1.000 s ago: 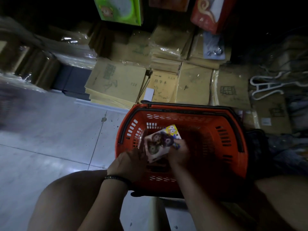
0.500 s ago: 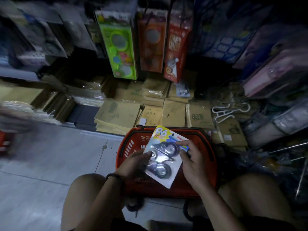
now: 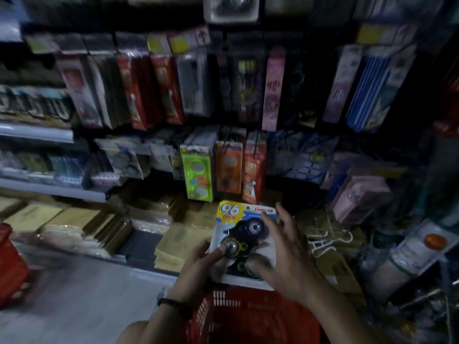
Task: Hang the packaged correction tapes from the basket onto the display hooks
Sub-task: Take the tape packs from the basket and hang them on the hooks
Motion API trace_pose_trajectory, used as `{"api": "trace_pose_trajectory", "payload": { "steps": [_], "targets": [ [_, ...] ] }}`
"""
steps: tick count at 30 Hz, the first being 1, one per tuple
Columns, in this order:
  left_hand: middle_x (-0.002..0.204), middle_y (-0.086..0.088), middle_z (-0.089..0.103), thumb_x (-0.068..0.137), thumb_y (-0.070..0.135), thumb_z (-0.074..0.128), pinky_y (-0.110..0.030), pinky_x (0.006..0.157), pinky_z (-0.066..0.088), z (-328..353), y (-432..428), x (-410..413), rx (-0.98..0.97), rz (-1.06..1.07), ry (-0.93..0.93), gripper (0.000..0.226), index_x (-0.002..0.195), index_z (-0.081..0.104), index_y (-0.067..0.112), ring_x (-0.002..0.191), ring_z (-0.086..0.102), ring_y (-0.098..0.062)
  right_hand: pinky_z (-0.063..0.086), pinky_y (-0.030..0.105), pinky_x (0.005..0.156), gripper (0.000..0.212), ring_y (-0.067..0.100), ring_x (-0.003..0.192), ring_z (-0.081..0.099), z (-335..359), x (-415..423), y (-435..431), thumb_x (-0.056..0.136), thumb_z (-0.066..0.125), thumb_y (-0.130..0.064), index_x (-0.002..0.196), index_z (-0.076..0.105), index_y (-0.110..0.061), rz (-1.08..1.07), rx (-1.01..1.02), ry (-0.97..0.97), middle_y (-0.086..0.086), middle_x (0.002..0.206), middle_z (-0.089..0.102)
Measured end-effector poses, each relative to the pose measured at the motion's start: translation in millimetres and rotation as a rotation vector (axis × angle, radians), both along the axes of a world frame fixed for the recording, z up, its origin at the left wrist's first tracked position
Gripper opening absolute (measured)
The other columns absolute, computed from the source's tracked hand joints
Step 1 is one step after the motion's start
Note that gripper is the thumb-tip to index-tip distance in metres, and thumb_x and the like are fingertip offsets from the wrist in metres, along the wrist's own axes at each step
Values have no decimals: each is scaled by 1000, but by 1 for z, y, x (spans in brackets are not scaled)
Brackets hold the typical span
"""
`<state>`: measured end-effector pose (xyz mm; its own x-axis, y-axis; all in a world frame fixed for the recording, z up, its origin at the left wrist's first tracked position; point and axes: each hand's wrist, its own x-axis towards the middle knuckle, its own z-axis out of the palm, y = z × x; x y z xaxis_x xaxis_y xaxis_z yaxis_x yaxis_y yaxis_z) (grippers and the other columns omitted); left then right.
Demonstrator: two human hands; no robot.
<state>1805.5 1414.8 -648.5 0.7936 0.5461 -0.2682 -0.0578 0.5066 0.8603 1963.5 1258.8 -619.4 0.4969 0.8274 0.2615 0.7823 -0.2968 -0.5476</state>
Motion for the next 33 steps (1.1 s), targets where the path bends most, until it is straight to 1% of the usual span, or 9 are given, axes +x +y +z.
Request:
{"api": "trace_pose_trajectory", "payload": {
  "steps": [3, 7, 11, 15, 20, 24, 27, 30, 33],
  "targets": [
    [124, -22, 75, 92, 12, 73, -57, 98, 55, 42, 3, 3, 35, 36, -56, 35, 125, 63, 8, 111, 75, -39, 18, 47, 127, 112, 11, 158, -10, 41, 7, 4, 71, 62, -76, 165, 17, -33, 81, -43, -189, -19, 170, -7],
    [129, -23, 72, 94, 7, 74, -53, 73, 64, 95, 13, 10, 162, 53, -122, 42, 133, 59, 8, 109, 74, -41, 7, 39, 124, 122, 6, 157, -15, 97, 21, 17, 68, 64, -82, 166, 7, -36, 130, -89, -349, -20, 170, -11],
    [124, -19, 76, 85, 10, 84, -59, 85, 62, 149, 27, 14, 325, 109, -145, 55, 135, 62, 12, 112, 74, -41, 19, 34, 124, 120, 9, 154, 14, 151, 37, 34, 60, 76, -70, 161, 26, -30, 151, 33, -357, -16, 163, 18],
    [124, -19, 76, 86, 19, 85, -68, 97, 55, 193, 43, 19, 413, 150, -175, 55, 135, 62, 8, 113, 74, -41, 21, 26, 116, 118, 13, 145, 30, 198, 50, 55, 54, 76, -69, 156, 36, -26, 151, 83, -479, -11, 154, 31],
    [121, -22, 75, 94, 22, 70, -69, 93, 57, 236, 75, 20, 499, 239, -199, 34, 123, 63, 6, 111, 73, -45, 29, 35, 120, 117, 12, 140, 30, 249, 65, 75, 55, 71, -72, 157, 32, -30, 114, 80, -553, -12, 152, 29],
    [113, -15, 78, 99, 19, 68, -66, 84, 61, 265, 106, 25, 566, 418, -246, 18, 116, 67, 13, 102, 77, -37, 33, 38, 120, 116, 18, 141, 31, 284, 78, 98, 56, 67, -73, 158, 33, -29, 42, 120, -636, -8, 152, 30],
    [109, -12, 80, 99, 21, 71, -66, 93, 59, 284, 124, 29, 613, 560, -294, 15, 113, 69, 18, 105, 76, -36, 33, 38, 119, 116, 21, 141, 28, 313, 82, 116, 58, 67, -74, 159, 31, -29, -3, 111, -706, -6, 154, 28],
    [104, -10, 81, 99, 18, 70, -58, 93, 61, 301, 138, 31, 655, 664, -359, 15, 114, 70, 20, 103, 77, -33, 37, 43, 117, 116, 24, 144, 27, 342, 88, 137, 60, 70, -71, 159, 31, -25, -41, 129, -770, -1, 156, 28],
    [105, -7, 81, 101, 17, 68, -45, 77, 65, 313, 148, 36, 653, 688, -420, 16, 116, 70, 21, 99, 79, -26, 42, 44, 113, 115, 27, 143, 29, 369, 93, 160, 61, 74, -67, 158, 32, -22, -92, 132, -870, 2, 156, 30]
  ]
}}
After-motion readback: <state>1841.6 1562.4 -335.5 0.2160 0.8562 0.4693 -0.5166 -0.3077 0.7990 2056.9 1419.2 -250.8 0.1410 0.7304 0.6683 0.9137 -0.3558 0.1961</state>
